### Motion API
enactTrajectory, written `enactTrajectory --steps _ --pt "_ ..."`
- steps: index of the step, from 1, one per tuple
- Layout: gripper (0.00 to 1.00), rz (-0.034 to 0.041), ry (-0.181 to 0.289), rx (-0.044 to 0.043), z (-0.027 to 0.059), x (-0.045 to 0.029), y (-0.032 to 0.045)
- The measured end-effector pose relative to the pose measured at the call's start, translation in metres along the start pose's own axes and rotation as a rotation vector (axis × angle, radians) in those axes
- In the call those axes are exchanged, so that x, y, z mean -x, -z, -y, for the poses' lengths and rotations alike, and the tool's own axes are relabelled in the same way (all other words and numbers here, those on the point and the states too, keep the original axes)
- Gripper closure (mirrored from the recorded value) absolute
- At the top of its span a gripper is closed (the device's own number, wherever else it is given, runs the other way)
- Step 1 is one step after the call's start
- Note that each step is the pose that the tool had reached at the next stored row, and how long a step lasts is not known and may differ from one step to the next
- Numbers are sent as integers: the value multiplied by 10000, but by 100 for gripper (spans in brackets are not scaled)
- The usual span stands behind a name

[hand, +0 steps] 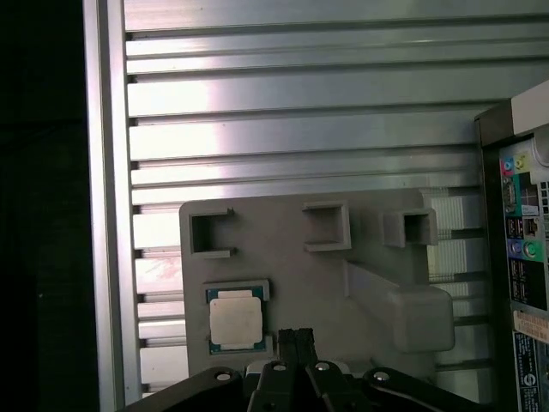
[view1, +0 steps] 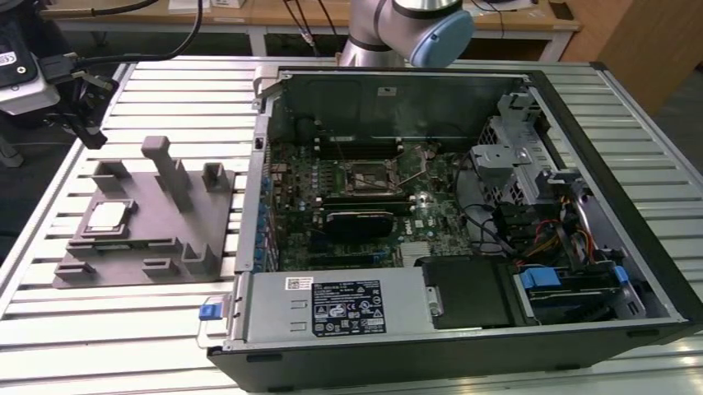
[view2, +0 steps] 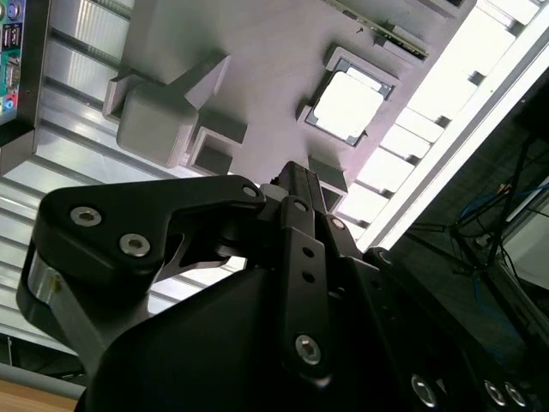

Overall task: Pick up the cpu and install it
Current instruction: 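Pick up the cpu and move it towards the insertion slot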

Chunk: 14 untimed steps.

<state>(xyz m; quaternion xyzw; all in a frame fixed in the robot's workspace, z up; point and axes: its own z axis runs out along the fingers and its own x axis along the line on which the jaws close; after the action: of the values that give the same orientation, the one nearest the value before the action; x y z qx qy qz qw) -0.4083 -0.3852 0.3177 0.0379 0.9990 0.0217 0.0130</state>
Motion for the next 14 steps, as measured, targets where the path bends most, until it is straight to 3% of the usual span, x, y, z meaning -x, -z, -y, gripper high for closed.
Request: enactTrajectory --steps 10,11,14 --pt "89 1 -1 1 2 -18 -14" --pt "89 -1 0 0 66 -150 -136" --pt "89 1 -1 1 73 -151 -141"
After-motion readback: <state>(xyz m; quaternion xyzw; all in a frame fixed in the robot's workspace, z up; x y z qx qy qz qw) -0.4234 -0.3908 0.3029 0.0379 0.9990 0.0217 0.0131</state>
